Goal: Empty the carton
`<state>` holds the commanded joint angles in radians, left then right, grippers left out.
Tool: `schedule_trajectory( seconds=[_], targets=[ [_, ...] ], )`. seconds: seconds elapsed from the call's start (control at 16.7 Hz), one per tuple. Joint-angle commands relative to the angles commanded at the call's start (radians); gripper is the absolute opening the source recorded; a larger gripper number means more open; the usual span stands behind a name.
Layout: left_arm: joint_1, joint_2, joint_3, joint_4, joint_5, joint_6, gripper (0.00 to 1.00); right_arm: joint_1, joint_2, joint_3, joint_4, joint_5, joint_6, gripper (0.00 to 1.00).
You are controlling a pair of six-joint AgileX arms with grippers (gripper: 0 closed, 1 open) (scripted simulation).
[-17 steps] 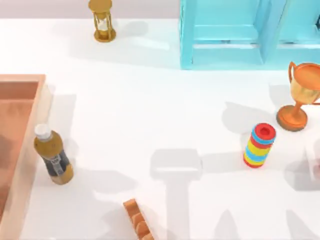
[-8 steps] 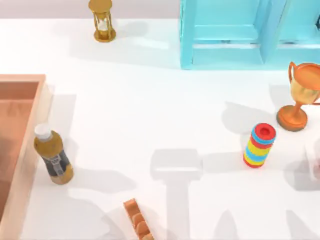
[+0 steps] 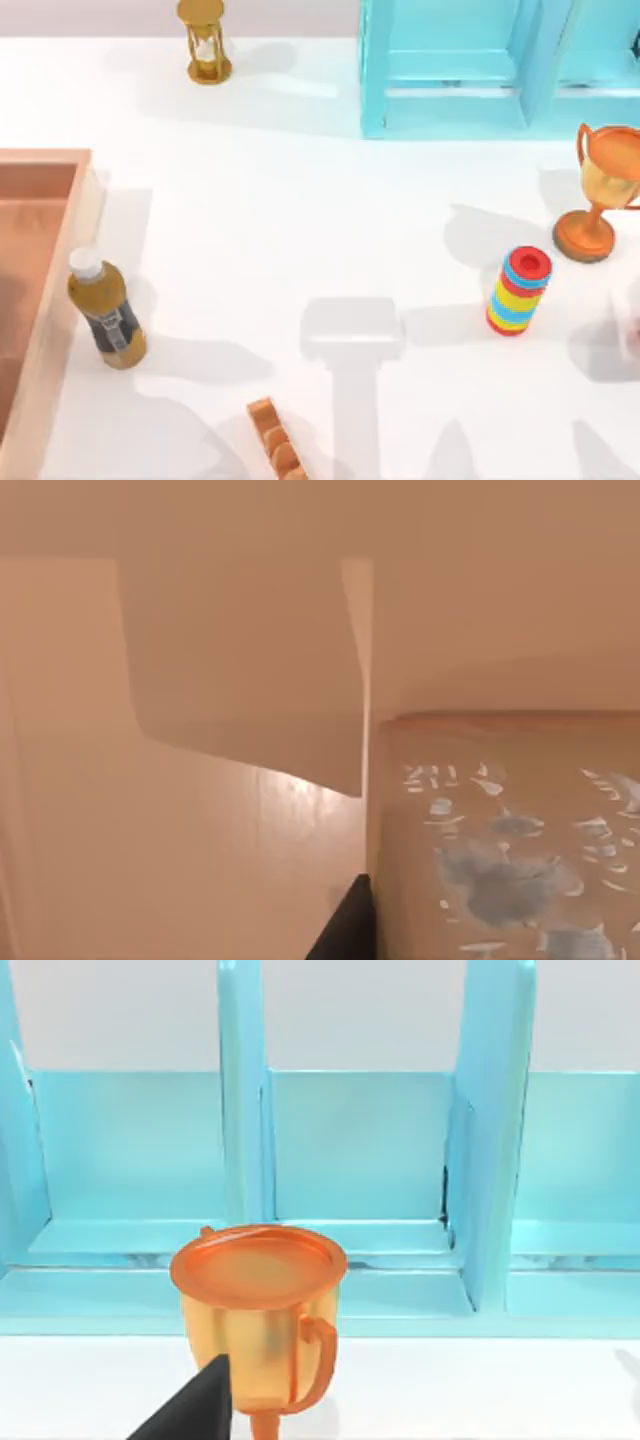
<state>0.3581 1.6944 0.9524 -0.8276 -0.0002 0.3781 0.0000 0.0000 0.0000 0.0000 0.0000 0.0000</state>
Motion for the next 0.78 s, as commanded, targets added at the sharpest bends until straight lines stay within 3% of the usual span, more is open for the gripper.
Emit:
schedule_trajectory(
  seconds=[0.3, 0.78],
  targets=[
    [0.000, 0.000, 0.000, 0.000, 0.000, 0.000, 0.02, 0.000, 0.000, 0.000, 0.000, 0.000, 0.000, 1.00],
    [0.000, 0.000, 0.000, 0.000, 0.000, 0.000, 0.00, 0.000, 0.000, 0.000, 0.000, 0.000, 0.000, 1.00]
  ],
)
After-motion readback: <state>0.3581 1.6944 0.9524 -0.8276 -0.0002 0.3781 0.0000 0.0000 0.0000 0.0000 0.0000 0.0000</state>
